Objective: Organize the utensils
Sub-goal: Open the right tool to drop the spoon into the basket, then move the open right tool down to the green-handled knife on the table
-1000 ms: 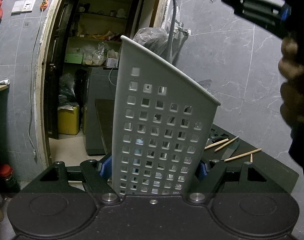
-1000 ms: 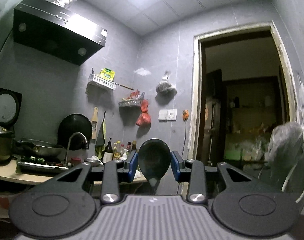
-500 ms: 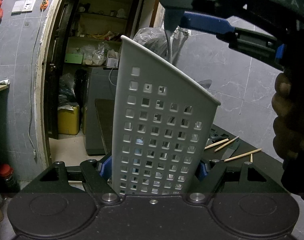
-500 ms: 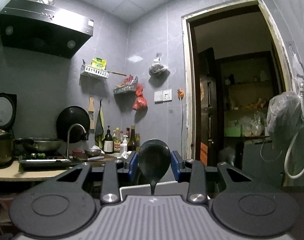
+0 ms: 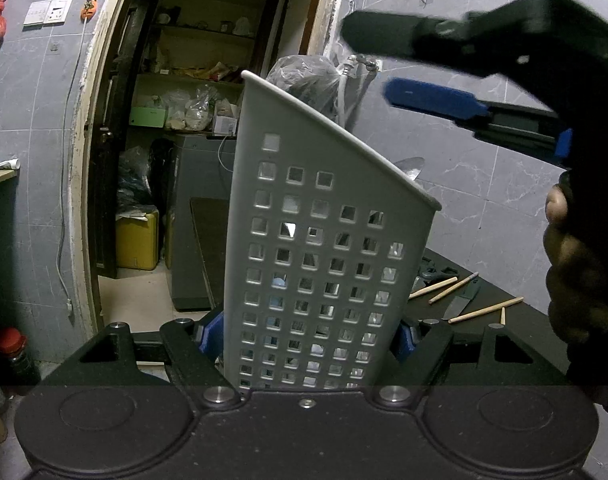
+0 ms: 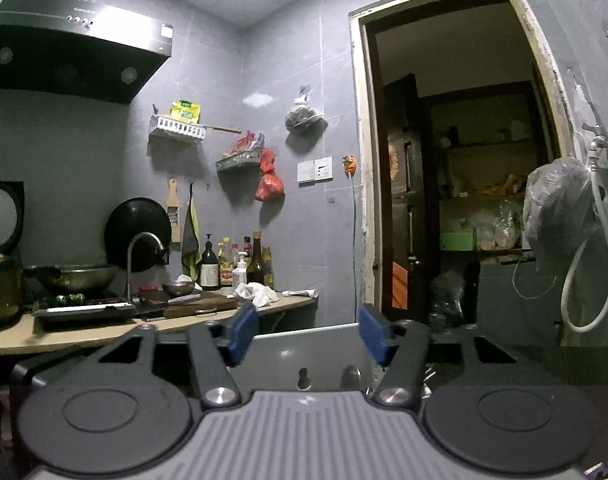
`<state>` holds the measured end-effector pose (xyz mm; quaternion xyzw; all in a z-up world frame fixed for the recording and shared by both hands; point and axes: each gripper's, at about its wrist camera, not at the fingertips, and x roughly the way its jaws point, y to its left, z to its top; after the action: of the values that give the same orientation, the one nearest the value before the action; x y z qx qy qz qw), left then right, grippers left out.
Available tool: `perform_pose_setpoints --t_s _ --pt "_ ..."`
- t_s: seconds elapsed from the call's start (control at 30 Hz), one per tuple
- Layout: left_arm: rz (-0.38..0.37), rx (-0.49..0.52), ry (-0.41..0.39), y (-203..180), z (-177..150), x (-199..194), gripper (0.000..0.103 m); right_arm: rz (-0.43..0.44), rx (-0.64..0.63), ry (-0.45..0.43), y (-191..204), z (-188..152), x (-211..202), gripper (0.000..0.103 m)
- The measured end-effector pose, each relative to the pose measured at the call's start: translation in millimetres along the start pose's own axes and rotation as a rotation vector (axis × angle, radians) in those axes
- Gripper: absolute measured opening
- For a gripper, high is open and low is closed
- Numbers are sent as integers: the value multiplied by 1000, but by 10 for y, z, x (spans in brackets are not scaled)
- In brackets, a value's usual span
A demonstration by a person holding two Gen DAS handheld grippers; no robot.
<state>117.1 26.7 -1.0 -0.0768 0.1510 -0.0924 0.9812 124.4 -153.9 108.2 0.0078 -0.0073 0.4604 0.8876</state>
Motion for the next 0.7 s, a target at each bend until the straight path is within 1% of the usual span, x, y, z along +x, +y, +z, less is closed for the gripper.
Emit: perform_pose_setpoints --t_s 0.07,0.1,0.17,0.23,0.37,0.53,0.6,0.7 --pt "0 0 0 -2 0 0 78 -14 8 -17 -11 -1 -54 84" --pt "0 0 0 0 0 -1 78 -24 11 -27 -17 0 -88 87" --pt "0 0 0 -1 0 0 78 -56 26 -55 -47 -22 -196 97" --pt "1 0 0 0 0 -1 78 -99 44 -75 -82 -54 -299 102" --pt "6 1 0 -1 5 -16 78 -213 79 -104 -166 -187 -573 103" --pt "10 12 3 -22 8 -22 78 -362 185 -143 -331 -488 -933 103" --pt "16 18 5 -47 11 -17 78 -420 225 -134 -421 -630 -1002 103" --pt "27 24 8 -69 27 -17 78 -532 271 -75 -535 -864 -1033 103"
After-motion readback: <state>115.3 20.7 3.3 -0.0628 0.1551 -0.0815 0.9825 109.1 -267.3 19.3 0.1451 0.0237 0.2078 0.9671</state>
